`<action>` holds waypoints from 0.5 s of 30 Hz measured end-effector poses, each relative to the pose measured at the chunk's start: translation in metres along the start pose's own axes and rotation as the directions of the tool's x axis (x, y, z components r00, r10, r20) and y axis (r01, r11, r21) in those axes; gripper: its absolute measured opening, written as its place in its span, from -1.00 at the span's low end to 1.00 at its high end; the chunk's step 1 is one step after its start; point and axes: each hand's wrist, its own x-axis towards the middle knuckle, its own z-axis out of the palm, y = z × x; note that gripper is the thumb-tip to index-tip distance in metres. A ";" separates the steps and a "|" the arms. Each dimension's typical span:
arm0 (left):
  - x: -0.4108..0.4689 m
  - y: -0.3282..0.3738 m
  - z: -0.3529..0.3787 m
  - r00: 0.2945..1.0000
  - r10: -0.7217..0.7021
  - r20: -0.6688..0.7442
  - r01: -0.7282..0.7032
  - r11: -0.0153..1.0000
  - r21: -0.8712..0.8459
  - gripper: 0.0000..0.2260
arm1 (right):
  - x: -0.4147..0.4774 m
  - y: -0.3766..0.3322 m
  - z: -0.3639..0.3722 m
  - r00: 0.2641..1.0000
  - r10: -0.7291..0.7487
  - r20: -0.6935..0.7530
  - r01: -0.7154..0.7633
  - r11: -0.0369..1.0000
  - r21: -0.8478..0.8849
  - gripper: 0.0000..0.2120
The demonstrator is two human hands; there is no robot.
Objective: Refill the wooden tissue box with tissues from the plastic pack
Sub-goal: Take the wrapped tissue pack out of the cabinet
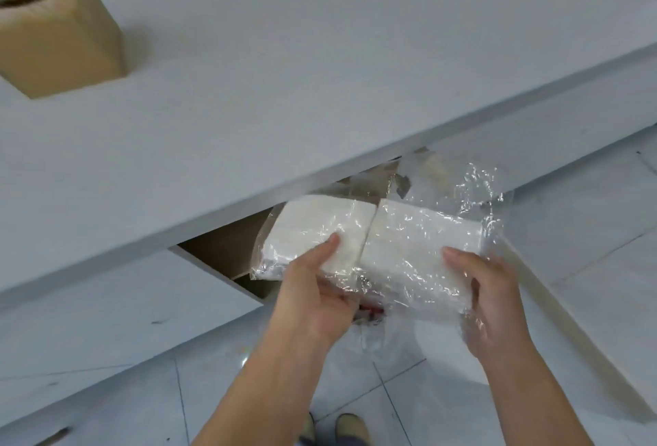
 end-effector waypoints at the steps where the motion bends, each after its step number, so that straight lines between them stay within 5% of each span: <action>1: -0.013 0.003 0.010 1.000 -0.010 0.014 0.010 1.000 0.003 -0.92 | -0.003 -0.015 0.006 1.000 -0.018 0.004 0.018 1.000 0.001 -0.88; 7: -0.058 0.018 0.041 1.000 0.023 0.020 -0.021 0.996 -0.084 -0.89 | -0.002 -0.068 0.033 0.997 -0.043 0.068 0.047 0.997 -0.055 -0.79; 10: -0.068 0.025 0.046 0.996 0.071 0.052 -0.067 0.995 -0.078 -0.82 | -0.001 -0.087 0.042 0.995 -0.054 0.082 0.063 0.993 -0.100 -0.91; 15: -0.098 0.050 0.069 0.969 0.151 0.197 -0.143 0.988 -0.055 -0.64 | -0.005 -0.120 0.068 0.987 -0.067 0.143 0.069 0.998 -0.010 -0.90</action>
